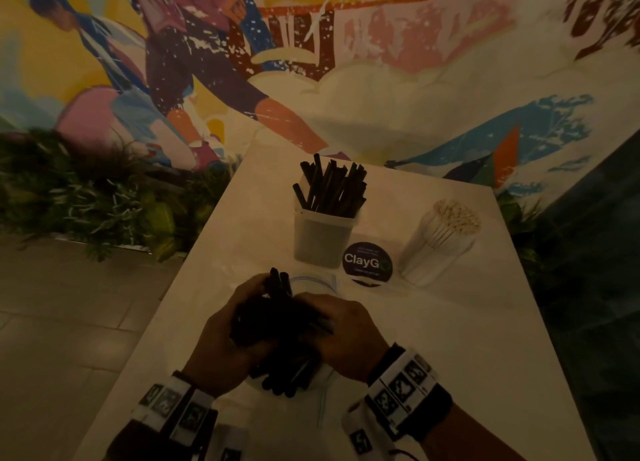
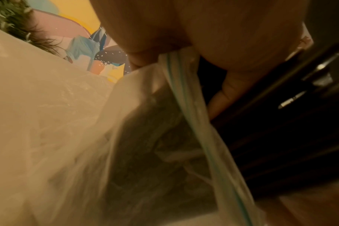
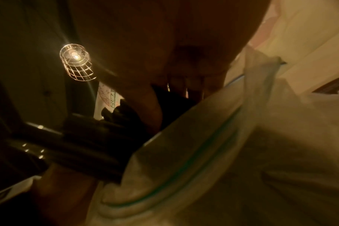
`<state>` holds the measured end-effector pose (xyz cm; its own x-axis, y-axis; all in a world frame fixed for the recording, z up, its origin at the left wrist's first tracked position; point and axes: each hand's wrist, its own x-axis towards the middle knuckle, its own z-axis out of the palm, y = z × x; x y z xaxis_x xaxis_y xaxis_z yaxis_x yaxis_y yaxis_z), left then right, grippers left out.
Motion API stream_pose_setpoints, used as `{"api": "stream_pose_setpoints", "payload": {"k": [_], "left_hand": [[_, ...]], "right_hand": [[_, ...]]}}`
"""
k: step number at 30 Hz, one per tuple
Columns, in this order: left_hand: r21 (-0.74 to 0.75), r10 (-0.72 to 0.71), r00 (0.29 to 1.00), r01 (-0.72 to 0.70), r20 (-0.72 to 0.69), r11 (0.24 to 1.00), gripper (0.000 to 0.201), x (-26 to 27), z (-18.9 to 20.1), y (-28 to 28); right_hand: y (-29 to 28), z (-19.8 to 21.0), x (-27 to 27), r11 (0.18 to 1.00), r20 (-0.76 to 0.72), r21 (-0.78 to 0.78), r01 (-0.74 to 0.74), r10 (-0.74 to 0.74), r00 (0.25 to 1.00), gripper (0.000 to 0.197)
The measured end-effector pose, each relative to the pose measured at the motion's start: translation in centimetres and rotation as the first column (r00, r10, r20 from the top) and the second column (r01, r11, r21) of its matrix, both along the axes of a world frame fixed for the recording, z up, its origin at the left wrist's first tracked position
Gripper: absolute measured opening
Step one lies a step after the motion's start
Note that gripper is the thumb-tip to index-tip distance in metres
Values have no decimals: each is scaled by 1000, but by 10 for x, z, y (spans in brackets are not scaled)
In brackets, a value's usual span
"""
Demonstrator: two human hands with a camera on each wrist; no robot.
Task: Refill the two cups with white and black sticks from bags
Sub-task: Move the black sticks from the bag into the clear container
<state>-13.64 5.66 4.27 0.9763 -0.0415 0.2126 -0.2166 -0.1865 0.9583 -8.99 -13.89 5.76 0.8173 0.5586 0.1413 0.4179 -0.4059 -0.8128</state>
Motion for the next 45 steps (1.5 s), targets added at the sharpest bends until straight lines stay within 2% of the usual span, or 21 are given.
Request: {"api": "stream_pose_setpoints", "payload": {"k": [4,10,13,16,22,25,28,31,37,45], "left_hand": [[-11,30,999,-30,-37,999,59,-2,-6,5],[-64,49,996,-54,-81,997,56,-2,-8,7],[-91,56,993,-66,-104,994,49,-1,-5,3],[-111,78,988,-93,-132,989,45,-2,-5,2],[-124,82,988,-98,-132,987,44,-2,-4,3],[-142,88,987,-107,-135,984,44,-3,-6,4],[-180,87,983,-116,-159,977,45,-4,-9,4],[-170,101,983,-127,-154,977,42,-4,-10,5],[-119,100,987,-115,-128,986,41,-5,-11,7],[-105,92,988,-105,-126,989,41,-6,-13,9]], "right_hand": [[-4,-10,-1,998,5,-19,66,-66,998,29],[-6,-17,-2,990,77,10,137,-138,987,13],[-7,-16,-3,973,112,78,216,-224,968,17],[-9,-15,0,935,83,181,304,-323,943,20],[-11,-20,5,890,-10,177,420,-425,905,27],[-10,-20,6,887,-15,204,415,-420,907,25],[-8,-21,4,895,-2,160,415,-420,907,40],[-7,-20,3,877,-22,148,457,-459,888,46],[-7,-25,5,868,67,141,476,-488,870,38],[-3,-7,3,846,88,326,421,-471,878,23]]}}
